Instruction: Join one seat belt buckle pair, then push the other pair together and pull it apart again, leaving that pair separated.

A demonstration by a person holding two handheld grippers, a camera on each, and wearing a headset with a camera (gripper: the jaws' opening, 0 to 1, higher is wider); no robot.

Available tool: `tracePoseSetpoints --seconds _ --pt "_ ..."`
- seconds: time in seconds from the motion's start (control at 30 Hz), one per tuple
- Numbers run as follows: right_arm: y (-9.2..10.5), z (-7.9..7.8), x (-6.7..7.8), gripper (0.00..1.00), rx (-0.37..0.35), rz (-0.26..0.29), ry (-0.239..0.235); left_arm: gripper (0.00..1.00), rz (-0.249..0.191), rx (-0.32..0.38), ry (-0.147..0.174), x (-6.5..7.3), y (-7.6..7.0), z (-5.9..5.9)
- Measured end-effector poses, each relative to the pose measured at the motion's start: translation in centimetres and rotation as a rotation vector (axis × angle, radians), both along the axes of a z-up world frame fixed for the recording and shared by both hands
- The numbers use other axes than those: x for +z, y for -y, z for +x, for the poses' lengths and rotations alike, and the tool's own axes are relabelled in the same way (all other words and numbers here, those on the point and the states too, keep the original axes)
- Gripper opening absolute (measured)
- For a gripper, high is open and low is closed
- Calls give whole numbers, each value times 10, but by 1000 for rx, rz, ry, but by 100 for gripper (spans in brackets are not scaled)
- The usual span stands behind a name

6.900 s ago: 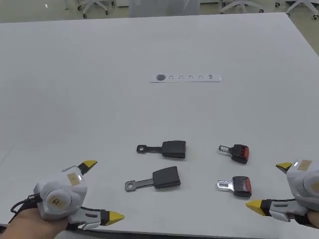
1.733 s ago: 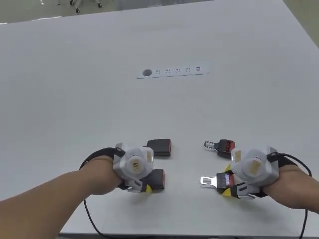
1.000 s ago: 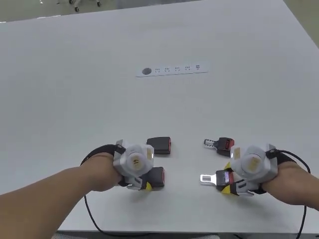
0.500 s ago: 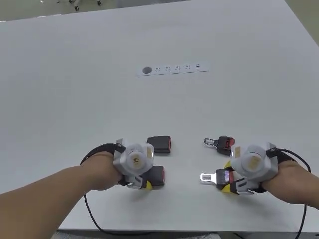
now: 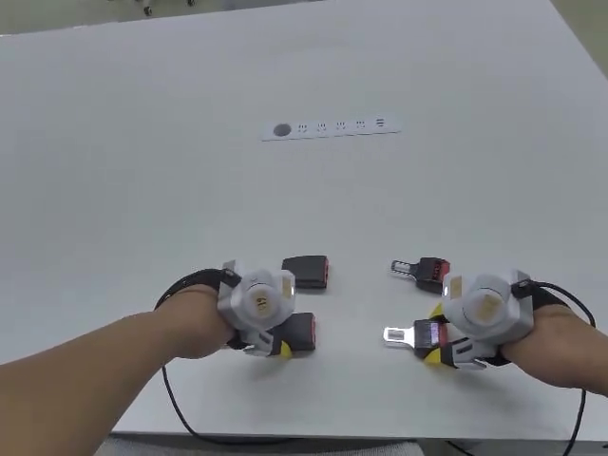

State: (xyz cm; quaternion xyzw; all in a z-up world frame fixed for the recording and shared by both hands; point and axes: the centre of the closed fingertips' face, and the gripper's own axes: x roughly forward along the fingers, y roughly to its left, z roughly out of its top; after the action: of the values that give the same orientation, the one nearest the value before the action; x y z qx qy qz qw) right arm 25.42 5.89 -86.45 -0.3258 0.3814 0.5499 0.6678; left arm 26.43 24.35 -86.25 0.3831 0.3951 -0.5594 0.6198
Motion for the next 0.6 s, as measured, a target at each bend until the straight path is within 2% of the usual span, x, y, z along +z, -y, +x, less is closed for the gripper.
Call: tracePoseSetpoints --seconds 0.27,0.6 --pt "-7 2 -1 35 -18 -10 -3 34 0 -6 -2 0 1 0" --pt "-33 4 -1 35 -5 11 7 34 2 2 -5 0 0 0"
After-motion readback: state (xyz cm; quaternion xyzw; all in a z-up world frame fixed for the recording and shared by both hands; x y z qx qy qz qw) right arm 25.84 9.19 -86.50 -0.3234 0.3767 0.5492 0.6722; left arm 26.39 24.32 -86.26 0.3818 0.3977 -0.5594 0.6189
